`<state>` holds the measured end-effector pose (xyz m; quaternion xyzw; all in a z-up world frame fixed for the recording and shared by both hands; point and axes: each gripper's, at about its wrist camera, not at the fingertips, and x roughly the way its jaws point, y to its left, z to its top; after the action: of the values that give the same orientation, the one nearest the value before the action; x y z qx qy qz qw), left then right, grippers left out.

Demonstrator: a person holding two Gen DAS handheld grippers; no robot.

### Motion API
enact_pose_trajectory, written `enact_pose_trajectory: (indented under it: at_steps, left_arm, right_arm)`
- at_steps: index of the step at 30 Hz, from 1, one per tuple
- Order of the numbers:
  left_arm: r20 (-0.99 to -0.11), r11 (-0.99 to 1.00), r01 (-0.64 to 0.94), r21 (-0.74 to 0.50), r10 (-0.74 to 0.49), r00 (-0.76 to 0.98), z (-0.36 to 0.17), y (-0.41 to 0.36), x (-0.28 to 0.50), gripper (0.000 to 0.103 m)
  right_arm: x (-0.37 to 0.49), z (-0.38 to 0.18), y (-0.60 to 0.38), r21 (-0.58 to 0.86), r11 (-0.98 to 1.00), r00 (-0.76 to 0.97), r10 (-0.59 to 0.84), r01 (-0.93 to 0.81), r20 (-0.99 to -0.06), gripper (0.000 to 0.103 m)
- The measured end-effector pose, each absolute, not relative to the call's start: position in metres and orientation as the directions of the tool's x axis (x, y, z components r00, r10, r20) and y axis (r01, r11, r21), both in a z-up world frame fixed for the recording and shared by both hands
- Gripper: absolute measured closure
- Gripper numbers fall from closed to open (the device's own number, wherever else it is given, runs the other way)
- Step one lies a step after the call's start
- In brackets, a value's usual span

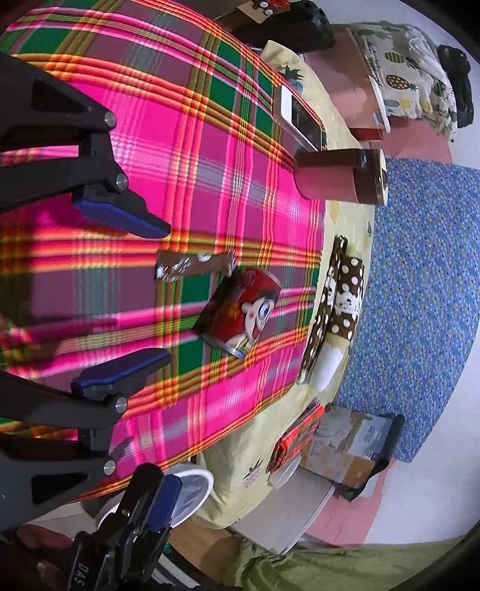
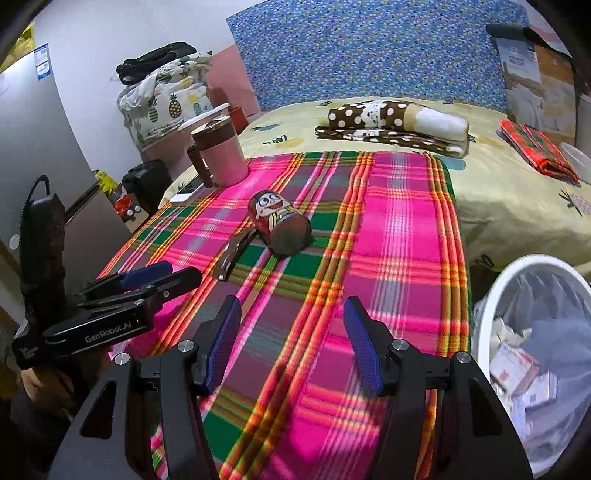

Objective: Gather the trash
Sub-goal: 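Grasp the brown snack wrapper with the left gripper while the right approaches the red can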

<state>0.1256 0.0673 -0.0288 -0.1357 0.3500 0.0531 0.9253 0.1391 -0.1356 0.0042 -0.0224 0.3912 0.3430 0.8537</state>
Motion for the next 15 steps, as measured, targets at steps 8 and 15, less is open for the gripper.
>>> enact_pose_trajectory:
  at_steps: [8, 15]
  left_arm:
    - [-0.704, 0.947, -0.219, -0.237, -0.013, 0.710, -0.047, 0.086, 0.157, 0.039]
    - [-0.740, 0.943, -0.253, -0.215, 0.012, 0.673, -0.064, 0.087, 0.178, 0.040]
  right_arm:
    - [0.160, -0.002, -0.115, 0.219, 0.752, 0.435, 0.564, -0.621, -0.702, 0.044]
    - [0.173, -0.004, -0.104, 0.202, 0.744, 0.432, 0.562, -0.637, -0.705, 0.044]
